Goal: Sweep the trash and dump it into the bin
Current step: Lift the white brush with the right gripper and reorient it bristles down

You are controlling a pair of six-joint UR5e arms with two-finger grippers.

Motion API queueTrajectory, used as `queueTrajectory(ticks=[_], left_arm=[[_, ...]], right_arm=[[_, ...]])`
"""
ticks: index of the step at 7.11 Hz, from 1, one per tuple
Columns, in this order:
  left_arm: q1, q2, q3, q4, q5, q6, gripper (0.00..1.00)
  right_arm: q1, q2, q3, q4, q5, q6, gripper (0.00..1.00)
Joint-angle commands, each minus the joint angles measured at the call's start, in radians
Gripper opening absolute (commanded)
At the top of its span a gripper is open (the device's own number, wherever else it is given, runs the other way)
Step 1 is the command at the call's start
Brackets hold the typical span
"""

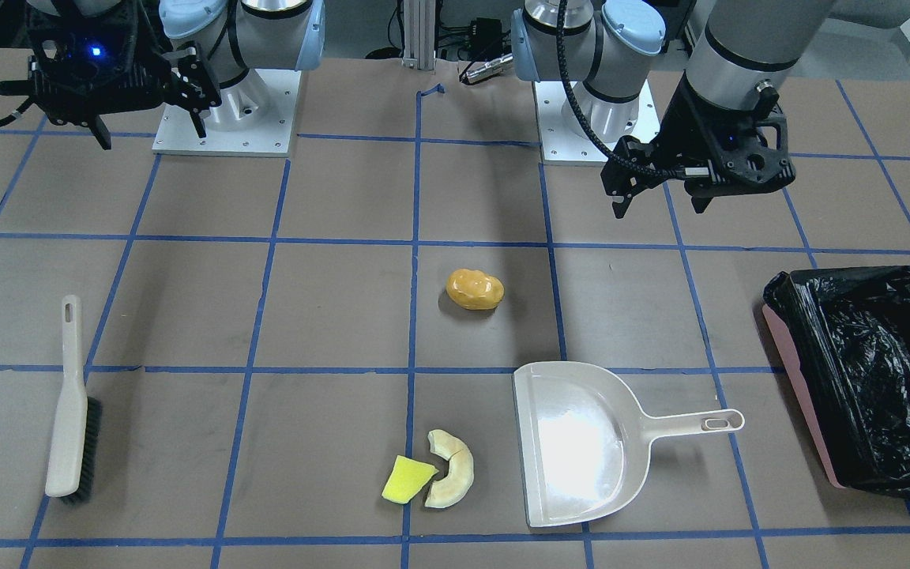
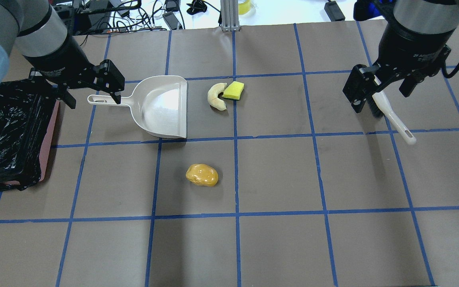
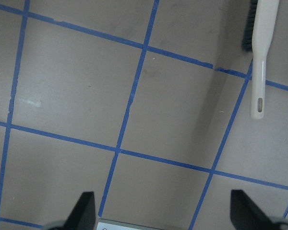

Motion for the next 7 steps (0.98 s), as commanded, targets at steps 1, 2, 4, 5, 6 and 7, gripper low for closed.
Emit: queueTrajectory(ticks=[1,2,4,5,6,7], left_arm=[[0.0,0.0,-0.001,0.002,-0.001,0.001,1.0],[0.0,-0.001,0.001,0.008,-0.001,0.001,1.0],[-0.002,-0.021,-0.005,0.003,-0.001,-0.037,1.0],[-0.006,-0.02,-0.005,0.002,-0.004,-0.051,1.0],[-0.006,-0.029,-0.007,0.003,-0.007,-0.053,1.0],[-0.008,-0.024,-0.007,0.005,-0.005,-0.053,1.0]], right_arm=[[-0.019,0.004,0.0,-0.005,-0.004,-0.002,1.0],[-0.089,0.031,0.0,-0.016,0.007,-0.007,1.0],[-0.172,0.117,0.014,-0.121,-0.002,-0.214,1.0],[-0.208,0.148,0.049,-0.187,-0.01,-0.317,1.0],[-0.266,0.187,0.108,-0.297,-0.026,-0.464,1.0],[-0.327,0.22,0.194,-0.462,-0.022,-0.601,1.0]])
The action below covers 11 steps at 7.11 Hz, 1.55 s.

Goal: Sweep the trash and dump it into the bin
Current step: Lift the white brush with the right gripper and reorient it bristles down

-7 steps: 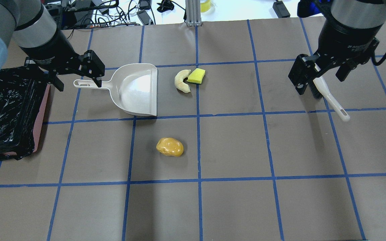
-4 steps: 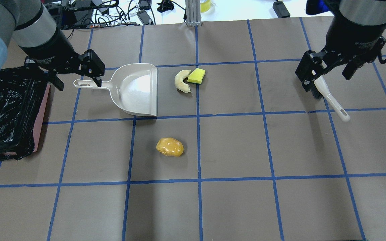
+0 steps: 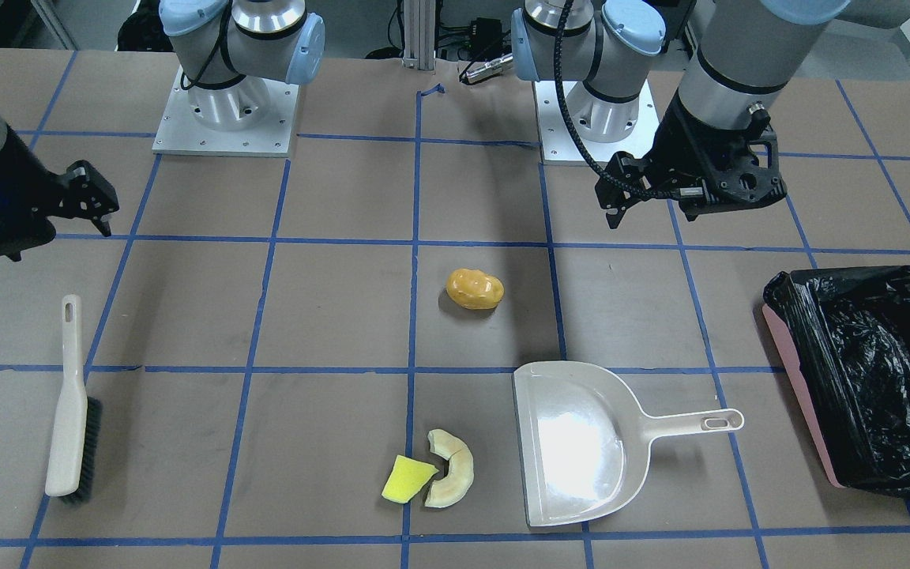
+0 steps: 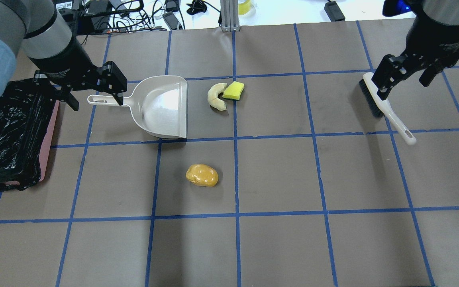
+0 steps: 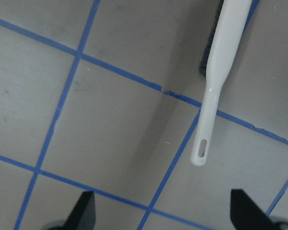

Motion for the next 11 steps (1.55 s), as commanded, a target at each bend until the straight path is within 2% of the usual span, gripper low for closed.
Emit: queueTrajectory(ticks=[1,2,5,6,8,9,11], left_arm=[[-0.002,0.005,0.002,0.003,0.001,-0.002,1.0],[-0.002,0.001,-0.001,-0.003,0.004,-0.005,1.0],[0.004,0.014,-0.013,-0.009,-0.008,0.018,1.0],[0.012,0.017,-0.023,-0.006,0.0,0.074,1.0],[0.012,0.023,-0.028,0.006,0.003,0.168,1.0],[0.011,0.024,-0.028,0.029,0.001,0.234,1.0],[0.035,-0.021,-0.034,0.243,0.0,0.365,1.0]], right_arm=[[-0.096,0.077,0.185,-0.309,-0.006,-0.183,1.0],[-0.109,0.125,0.261,-0.46,-0.011,-0.185,0.99],[-0.129,0.193,0.294,-0.507,-0.012,-0.18,0.85],[-0.129,0.197,0.295,-0.503,-0.012,-0.176,0.75],[-0.129,0.194,0.294,-0.504,-0.011,-0.168,0.17],[-0.13,0.193,0.292,-0.509,-0.011,-0.159,0.0],[-0.126,0.179,0.268,-0.496,-0.012,-0.052,0.0]])
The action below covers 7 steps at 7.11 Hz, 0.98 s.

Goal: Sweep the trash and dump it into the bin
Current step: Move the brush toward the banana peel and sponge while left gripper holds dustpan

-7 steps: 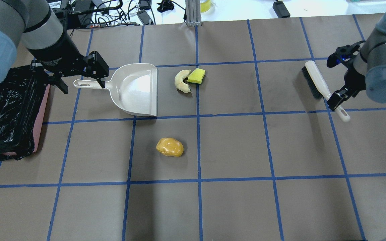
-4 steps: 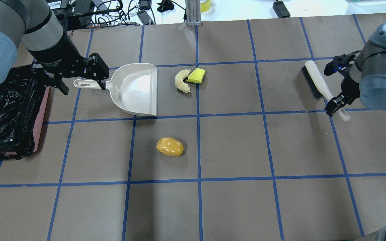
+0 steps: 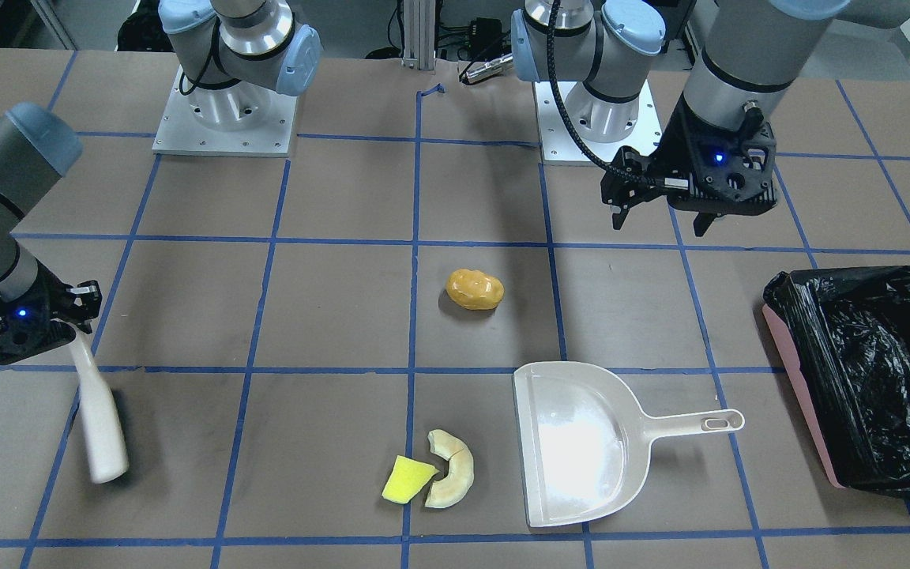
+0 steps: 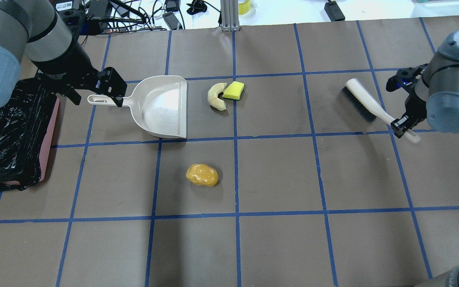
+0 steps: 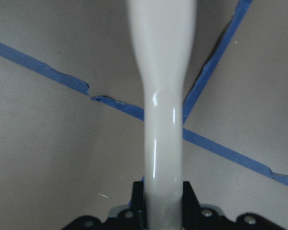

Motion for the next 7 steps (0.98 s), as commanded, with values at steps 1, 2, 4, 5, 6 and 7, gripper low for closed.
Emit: queueTrajectory(ticks=[1,2,4,5,6,7], left_arm=[[0.027,-0.066,-0.006,0.116,-0.001,0.166,1.0],[0.03,-0.113,0.006,0.13,0.0,0.26,1.0],[0.061,-0.222,0.029,0.227,-0.001,0.541,1.0],[0.104,-0.259,0.032,0.232,-0.006,0.754,1.0],[0.125,-0.293,0.032,0.234,-0.006,0.954,1.0],[0.13,-0.334,0.032,0.292,0.0,1.18,1.0]], right_arm=[[0.022,-0.031,-0.035,0.021,0.005,0.162,0.0],[0.089,-0.042,-0.043,0.047,-0.001,0.249,0.0],[0.339,-0.042,-0.122,0.117,-0.099,0.522,0.0],[0.429,-0.01,-0.177,0.209,-0.101,0.665,0.0],[0.506,0.04,-0.231,0.237,-0.098,0.746,0.0],[0.579,0.095,-0.282,0.238,-0.104,0.819,0.0]])
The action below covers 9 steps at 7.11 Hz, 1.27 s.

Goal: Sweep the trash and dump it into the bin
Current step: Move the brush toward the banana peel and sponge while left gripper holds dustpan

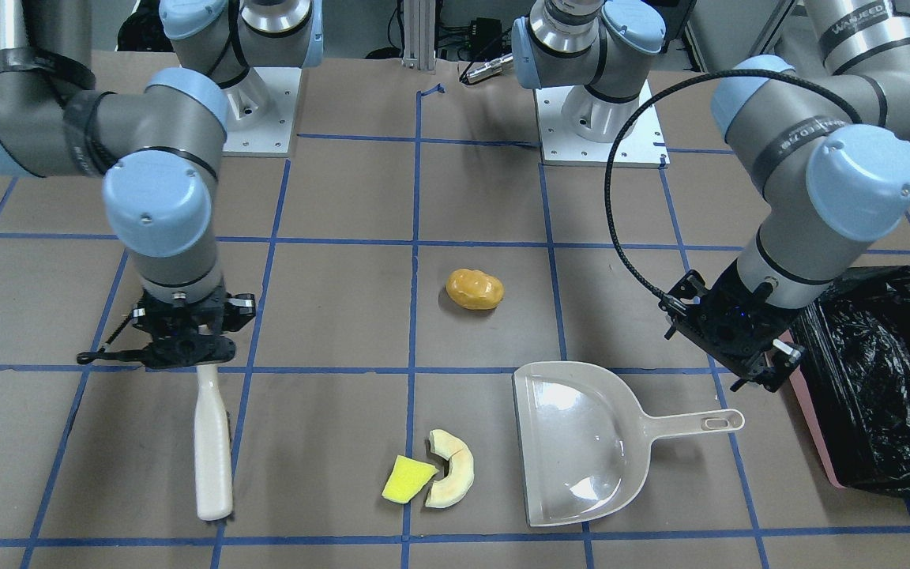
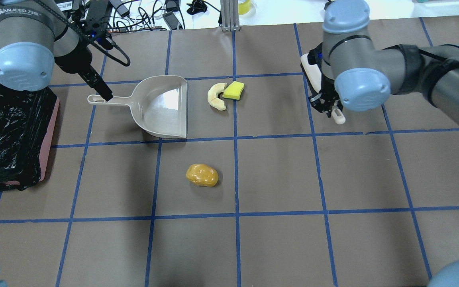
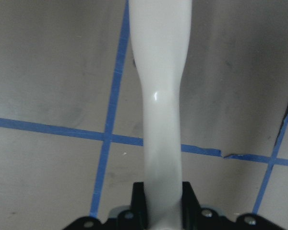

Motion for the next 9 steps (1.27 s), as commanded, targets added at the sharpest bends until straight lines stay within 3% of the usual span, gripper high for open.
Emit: queueTrajectory(ticks=[1,3,5,6,9], left_arm=[[0.018,-0.093,0.001,0.103,0.002,0.42,1.0],[0.018,-0.179,0.043,0.125,0.015,0.649,1.0],[0.019,-0.19,0.03,0.116,0.031,0.683,0.98],[0.019,-0.193,0.027,0.115,0.07,0.68,0.93],[0.051,-0.224,0.034,0.116,0.07,0.671,0.62]], right_arm=[[0.145,0.123,-0.125,0.029,0.006,0.137,0.0],[0.23,0.203,-0.225,0.083,0.014,0.183,0.0],[0.317,0.274,-0.285,0.086,0.032,0.275,0.0],[0.354,0.295,-0.312,0.085,0.084,0.303,0.0],[0.478,0.344,-0.411,0.078,0.312,0.543,0.0]])
